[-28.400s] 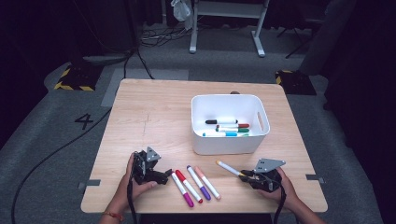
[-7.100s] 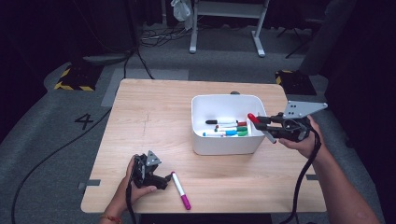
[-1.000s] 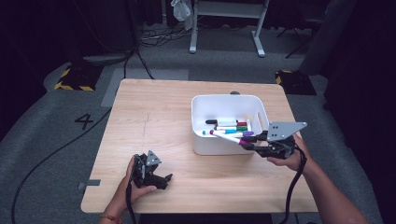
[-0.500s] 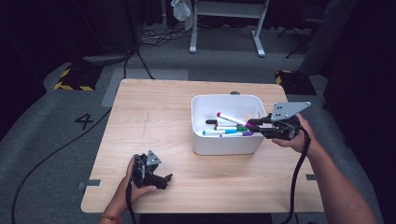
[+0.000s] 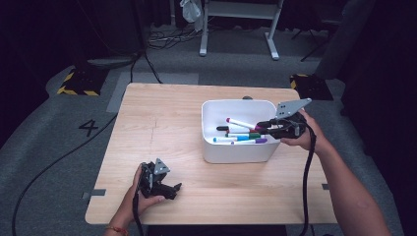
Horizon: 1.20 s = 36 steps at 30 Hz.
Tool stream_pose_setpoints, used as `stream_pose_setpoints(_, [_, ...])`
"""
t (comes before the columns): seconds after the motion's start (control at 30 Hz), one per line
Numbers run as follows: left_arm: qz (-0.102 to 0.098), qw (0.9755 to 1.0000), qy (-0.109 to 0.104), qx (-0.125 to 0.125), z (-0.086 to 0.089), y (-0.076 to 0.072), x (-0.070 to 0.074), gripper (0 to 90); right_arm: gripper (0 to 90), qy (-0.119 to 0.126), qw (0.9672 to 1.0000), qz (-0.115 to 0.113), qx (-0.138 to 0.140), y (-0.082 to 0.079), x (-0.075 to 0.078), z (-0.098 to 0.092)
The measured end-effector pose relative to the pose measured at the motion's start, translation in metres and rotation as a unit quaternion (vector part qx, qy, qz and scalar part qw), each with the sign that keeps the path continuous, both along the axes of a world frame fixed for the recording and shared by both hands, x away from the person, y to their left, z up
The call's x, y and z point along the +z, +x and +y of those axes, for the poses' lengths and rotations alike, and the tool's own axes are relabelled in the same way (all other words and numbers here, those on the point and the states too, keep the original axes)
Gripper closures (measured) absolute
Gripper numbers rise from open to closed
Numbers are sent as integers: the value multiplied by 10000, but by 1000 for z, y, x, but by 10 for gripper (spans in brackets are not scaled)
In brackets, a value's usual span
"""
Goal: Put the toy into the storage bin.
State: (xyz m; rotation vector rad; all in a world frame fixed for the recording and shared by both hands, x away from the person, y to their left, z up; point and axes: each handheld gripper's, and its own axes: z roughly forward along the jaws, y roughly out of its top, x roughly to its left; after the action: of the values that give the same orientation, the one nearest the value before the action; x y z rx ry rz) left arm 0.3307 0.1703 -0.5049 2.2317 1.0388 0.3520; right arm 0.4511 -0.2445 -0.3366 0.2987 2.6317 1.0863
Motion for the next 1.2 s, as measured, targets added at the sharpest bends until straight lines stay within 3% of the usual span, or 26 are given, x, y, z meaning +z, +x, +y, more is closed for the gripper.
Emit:
stream_pose_setpoints(0.37, [0,10000,-2,1,0,0,0,0,756,-389,9981,390,289,22,-20,15])
stream_pose_setpoints(0.53, [-1,10000,1,0,0,0,0,0,756,-723,9940,606,548,24,-30,26])
stream_pose_setpoints(0.8, [3,10000,1,1,0,0,0,0,756,-978,9887,775,828,24,-32,30])
stream_pose_setpoints(1.0, [-2,10000,-1,9,0,0,0,0,756,-1109,9862,867,876,25,-31,27])
stream_pose_setpoints(1.2, [-3,10000,-2,8,0,0,0,0,753,-1165,9867,841,756,26,-33,28])
